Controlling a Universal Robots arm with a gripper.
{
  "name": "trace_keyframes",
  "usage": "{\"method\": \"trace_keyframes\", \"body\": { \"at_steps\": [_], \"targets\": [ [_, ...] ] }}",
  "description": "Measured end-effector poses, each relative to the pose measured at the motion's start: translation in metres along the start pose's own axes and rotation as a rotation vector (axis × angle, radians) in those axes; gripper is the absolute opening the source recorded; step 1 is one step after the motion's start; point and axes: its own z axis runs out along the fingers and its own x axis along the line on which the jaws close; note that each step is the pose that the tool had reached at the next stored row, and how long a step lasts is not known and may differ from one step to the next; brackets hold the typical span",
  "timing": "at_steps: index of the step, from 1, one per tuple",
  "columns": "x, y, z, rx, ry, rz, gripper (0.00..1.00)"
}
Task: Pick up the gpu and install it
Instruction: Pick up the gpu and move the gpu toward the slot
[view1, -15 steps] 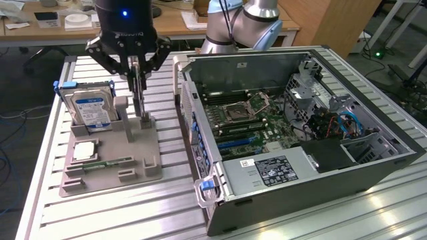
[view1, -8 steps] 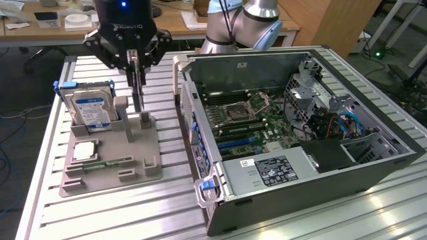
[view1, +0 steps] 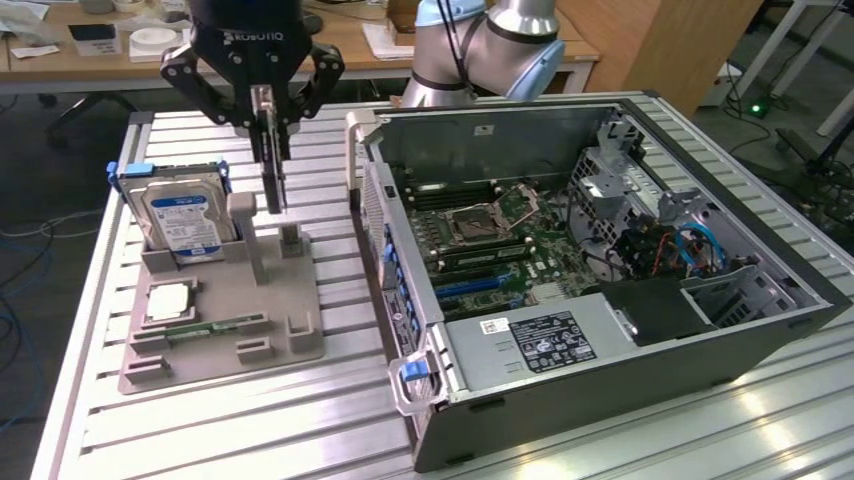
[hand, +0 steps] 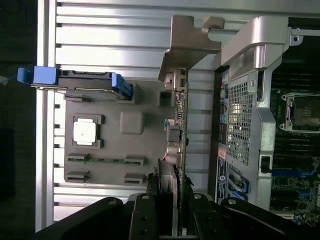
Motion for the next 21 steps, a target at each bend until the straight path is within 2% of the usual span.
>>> {"method": "trace_keyframes", "body": {
  "at_steps": [4,8,21],
  "targets": [
    [-0.001,0.0000,-0.0003,0.0002,-0.0001,0.000,0.27],
    [-0.007,-0.0001,-0.0002,0.0000,-0.0003,0.000,0.27],
    [-0.045,-0.0007,-0.0004,0.0001,-0.0003,0.002,0.27]
  ]
}}
